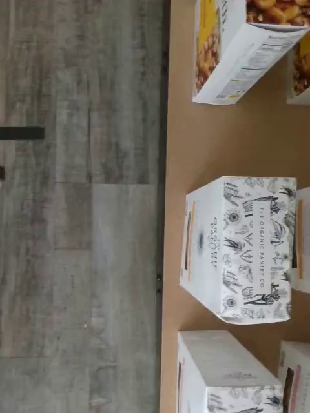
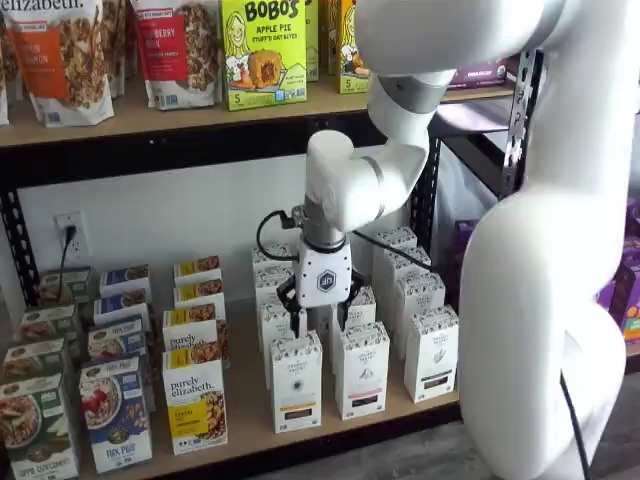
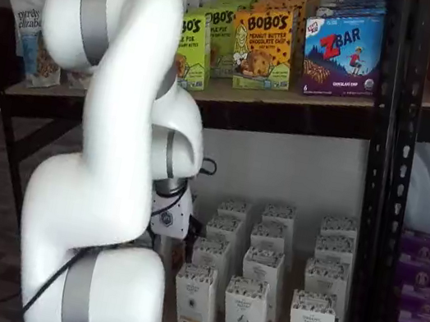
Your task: Pick up the white box with a yellow strip in the middle, on the bottom shelf, the fourth box from the left
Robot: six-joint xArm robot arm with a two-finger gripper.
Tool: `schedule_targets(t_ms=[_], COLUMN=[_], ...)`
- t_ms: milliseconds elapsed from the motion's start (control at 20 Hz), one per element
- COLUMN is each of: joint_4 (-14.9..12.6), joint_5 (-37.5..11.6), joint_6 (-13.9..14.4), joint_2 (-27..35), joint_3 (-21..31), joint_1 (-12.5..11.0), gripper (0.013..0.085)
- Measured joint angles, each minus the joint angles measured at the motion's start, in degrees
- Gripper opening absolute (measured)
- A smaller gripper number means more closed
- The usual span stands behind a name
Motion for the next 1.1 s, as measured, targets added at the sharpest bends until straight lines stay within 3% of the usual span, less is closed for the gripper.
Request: schedule_targets(t_ms=[500,1100], joint_4=[3.8,3.5], joint_5=[-1.7,-0.3], joint_6=[-3.8,-2.3], joint_2=[9.1,18.6], joint_3=[-7.1,-17.7], joint_1=[-0.3,1.0], gripper=[0.0850,0.0850])
